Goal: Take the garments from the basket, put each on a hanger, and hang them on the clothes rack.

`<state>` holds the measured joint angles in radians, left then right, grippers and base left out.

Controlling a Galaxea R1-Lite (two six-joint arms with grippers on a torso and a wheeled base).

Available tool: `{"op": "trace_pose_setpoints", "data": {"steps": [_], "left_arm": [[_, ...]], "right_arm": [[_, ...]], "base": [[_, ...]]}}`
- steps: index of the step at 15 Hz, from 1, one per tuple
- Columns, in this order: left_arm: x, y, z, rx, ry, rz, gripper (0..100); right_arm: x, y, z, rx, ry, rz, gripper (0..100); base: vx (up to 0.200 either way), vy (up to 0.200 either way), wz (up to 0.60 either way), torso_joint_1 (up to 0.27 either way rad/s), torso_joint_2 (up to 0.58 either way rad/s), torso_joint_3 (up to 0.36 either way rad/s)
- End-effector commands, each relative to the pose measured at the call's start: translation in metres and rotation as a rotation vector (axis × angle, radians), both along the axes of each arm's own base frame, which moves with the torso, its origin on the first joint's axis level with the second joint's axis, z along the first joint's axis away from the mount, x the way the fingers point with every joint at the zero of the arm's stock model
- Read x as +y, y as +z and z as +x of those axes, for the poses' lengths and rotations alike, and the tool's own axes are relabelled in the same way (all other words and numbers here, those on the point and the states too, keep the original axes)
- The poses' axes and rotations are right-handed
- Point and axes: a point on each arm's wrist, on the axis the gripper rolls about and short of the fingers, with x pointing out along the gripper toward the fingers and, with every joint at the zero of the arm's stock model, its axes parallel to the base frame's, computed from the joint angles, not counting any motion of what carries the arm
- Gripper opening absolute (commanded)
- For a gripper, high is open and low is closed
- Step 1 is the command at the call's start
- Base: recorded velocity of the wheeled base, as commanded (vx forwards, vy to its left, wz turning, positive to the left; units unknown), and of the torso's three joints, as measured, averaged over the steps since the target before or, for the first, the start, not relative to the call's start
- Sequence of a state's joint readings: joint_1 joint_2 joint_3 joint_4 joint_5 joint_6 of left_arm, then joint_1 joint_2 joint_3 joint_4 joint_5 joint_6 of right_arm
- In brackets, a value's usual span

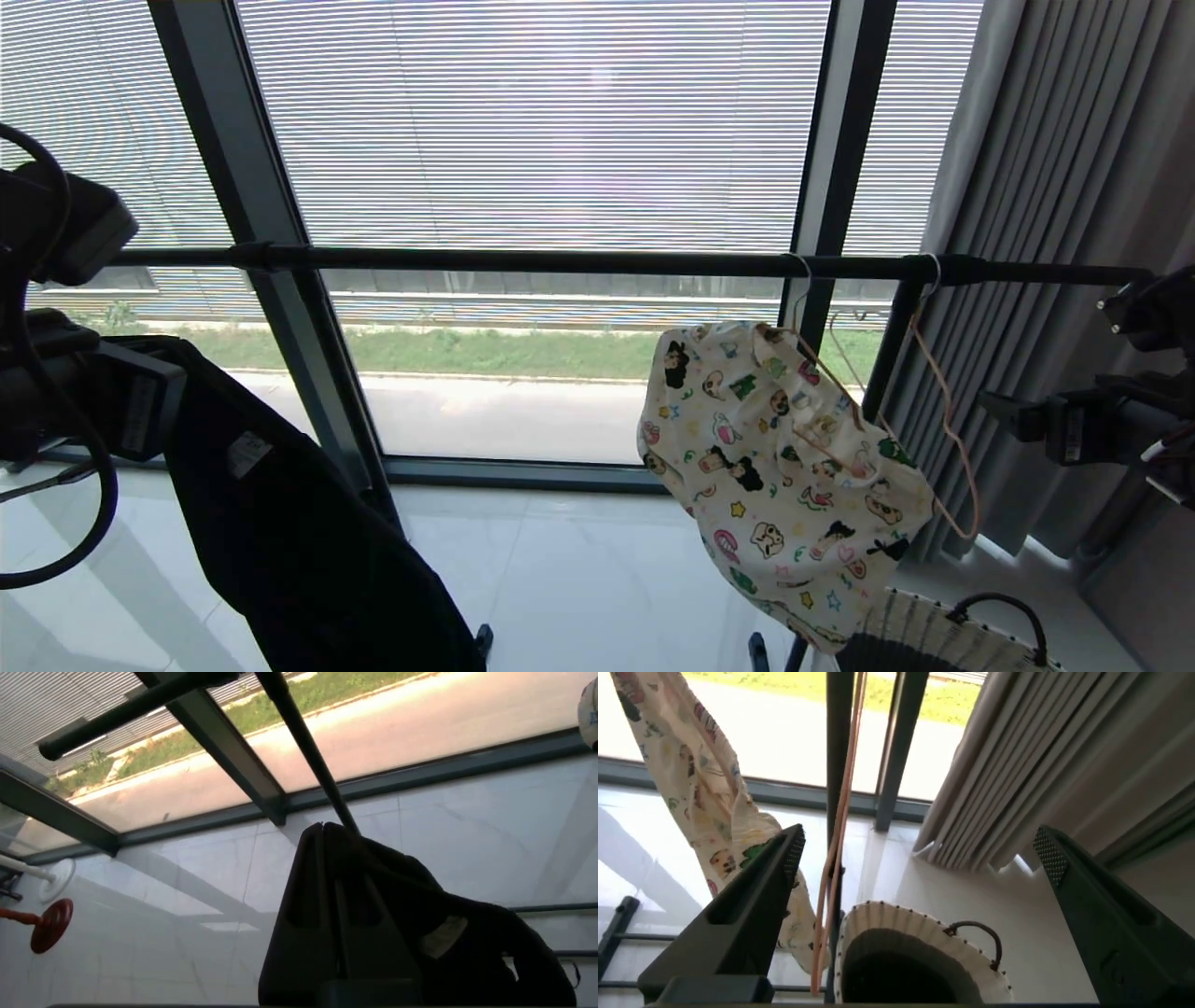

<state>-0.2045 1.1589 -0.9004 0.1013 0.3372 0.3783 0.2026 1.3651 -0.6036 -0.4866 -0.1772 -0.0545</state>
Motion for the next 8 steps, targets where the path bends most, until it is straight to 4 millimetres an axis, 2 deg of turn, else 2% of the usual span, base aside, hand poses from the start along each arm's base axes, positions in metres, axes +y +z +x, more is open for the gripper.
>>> {"op": "trace_pose_setpoints", "data": {"steps": [1, 5, 8], "left_arm": [[0.003, -0.004, 0.002, 0.017, 0.017, 0.004, 0], [0.01, -0.002, -0.001, 0.007, 0.039, 0.033, 0], [0.009, 0.004, -0.008, -0.018, -0.08, -0.007, 0]], "right_arm": [[0.0, -0.011, 0.011, 0.049, -0.005, -0.01, 100], [0.001, -0.026, 0.027, 0.112, -0.013, -0.017, 100], [0.004, -0.032, 0.039, 0.138, 0.014, -0.01, 100]], "base": [[0.0, 0.0, 0.0, 0.0, 0.0, 0.0], [0.0, 0.0, 0.0, 0.0, 0.0, 0.0], [0.0, 0.0, 0.0, 0.0, 0.0, 0.0]]}}
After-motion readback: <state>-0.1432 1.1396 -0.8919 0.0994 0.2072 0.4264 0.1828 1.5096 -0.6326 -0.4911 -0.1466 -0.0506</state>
